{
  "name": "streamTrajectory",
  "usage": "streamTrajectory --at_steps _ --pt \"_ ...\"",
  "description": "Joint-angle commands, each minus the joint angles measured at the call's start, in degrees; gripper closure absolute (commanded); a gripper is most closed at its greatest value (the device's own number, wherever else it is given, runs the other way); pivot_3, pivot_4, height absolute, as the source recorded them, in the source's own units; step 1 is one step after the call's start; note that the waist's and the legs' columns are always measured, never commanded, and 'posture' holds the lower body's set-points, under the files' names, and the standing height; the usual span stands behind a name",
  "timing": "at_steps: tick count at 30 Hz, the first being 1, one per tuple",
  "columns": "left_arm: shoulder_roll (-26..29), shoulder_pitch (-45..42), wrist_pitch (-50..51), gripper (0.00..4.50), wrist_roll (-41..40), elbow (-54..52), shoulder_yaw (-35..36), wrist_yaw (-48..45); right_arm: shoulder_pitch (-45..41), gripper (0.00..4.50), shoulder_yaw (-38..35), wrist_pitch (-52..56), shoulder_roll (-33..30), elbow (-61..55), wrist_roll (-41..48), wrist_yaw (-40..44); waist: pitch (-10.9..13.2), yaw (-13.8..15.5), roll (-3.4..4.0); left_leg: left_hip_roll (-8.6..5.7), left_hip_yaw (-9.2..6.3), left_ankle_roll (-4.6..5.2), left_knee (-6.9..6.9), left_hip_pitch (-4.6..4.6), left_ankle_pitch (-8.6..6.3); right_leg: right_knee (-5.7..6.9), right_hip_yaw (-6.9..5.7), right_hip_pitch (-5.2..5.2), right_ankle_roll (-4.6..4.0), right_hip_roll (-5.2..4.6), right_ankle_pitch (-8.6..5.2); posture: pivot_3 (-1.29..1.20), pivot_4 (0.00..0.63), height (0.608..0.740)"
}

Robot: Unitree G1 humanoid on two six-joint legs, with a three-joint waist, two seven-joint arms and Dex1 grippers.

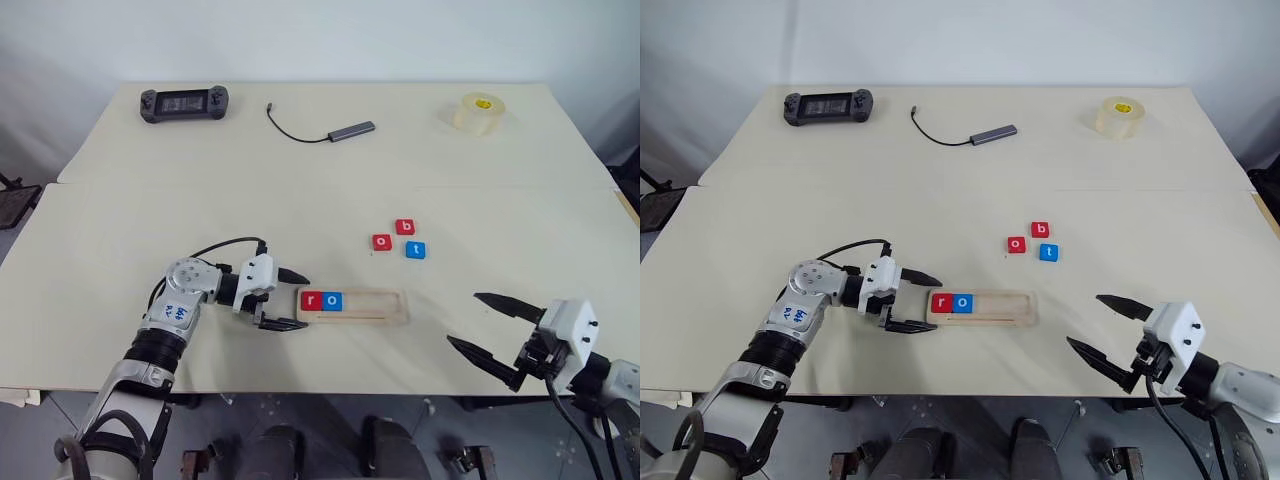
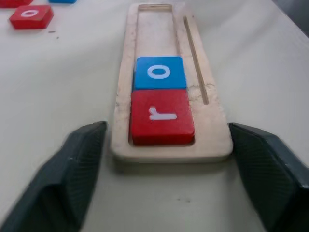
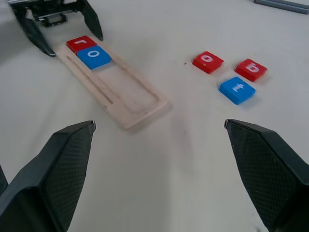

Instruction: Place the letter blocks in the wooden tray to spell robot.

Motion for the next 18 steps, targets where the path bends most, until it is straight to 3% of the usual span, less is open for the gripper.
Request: streamTrajectory --at_steps 1,6,12,18 --pt "0.78 1.43 -0.64 0.04 -3.64 -1.11 3.88 -0.54 1.81 0.0 -5.02 -0.71 1.27 -1.69 2.04 -2.06 0.0 -0.02 0.0 0.0 0.0 0.0 0.0 -0.01 0.0 -0.01 0.01 -0.01 0.0 -0.01 0.0 0.0 0.15 0.74" --pt "5.91 8.53 0.3 0.04 -9.3 -7.16 10.94 -1.75 5.45 0.0 -10.49 -2.03 3.33 0.04 2.39 -3.67 -0.01 -0.48 0.01 0.09 0.01 -0.03 -0.06 0.01 -0.01 -0.03 0.04 -0.04 -0.01 0.03 0.0 0.0 0.15 0.74" --pt "11.41 18.8 -0.25 0.04 -12.18 -13.85 17.77 -0.67 6.19 0.0 -9.97 -5.2 3.5 4.96 1.12 -1.26 -0.01 -0.3 0.02 0.06 0.01 -0.04 -0.08 0.08 -0.03 -0.2 0.07 0.02 -0.03 -0.09 -0.01 0.0 0.15 0.74" --pt "12.4 28.95 6.35 0.04 -15.59 -23.24 22.39 4.41 -7.68 0.0 -1.01 -0.28 1.25 6.92 1.18 -3.26 0.0 -0.73 0.03 0.13 0.02 -0.04 -0.08 0.17 -0.04 -0.29 0.16 0.06 -0.04 -0.22 -0.02 0.0 0.15 0.74"
